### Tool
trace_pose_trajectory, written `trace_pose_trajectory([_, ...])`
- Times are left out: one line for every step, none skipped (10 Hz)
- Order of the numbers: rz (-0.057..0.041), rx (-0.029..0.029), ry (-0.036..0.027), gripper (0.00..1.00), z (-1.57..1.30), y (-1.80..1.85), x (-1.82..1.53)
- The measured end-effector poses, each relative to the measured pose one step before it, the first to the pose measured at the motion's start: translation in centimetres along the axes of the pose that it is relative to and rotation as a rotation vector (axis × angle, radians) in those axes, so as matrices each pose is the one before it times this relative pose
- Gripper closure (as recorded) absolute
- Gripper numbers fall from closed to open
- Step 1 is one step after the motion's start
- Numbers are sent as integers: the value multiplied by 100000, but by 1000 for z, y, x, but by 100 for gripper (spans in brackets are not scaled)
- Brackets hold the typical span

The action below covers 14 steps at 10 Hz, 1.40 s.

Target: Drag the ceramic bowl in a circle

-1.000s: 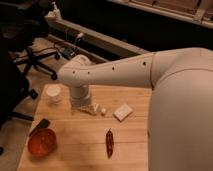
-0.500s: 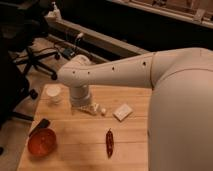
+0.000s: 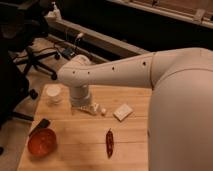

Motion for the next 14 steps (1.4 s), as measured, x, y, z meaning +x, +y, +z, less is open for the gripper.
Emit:
trace_pose_trajectory([-20,-4,6,35,-1,8,2])
trace_pose_trajectory([0,3,-3,35,1,0,-2])
trace_pose_trajectory([7,-2,9,35,1,-1,2])
trace_pose_trajectory([-1,-1,-2,35,-1,-1,0])
trace_pose_trajectory([28,-45,60,35,-3,14,17])
trace_pose_trajectory([-36,47,-59,35,3,-11,-15])
trace_pose_trajectory([20,8,-8,35,1,-13,-5])
trace_pose_trajectory([-25,-6,7,35,1,13,3])
trace_pose_trajectory([-37,70,-91,35,3,-9,-22])
trace_pose_trajectory([-883,77,-558,35,-4,281,-57])
trace_pose_trajectory([-2765,-1024,-508,35,63,1305,122])
trace_pose_trajectory([-5841,-1131,89,35,513,2190,399])
trace_pose_trajectory([-5812,-983,817,35,645,2205,558])
trace_pose_trajectory([-4185,-582,317,35,571,1429,341])
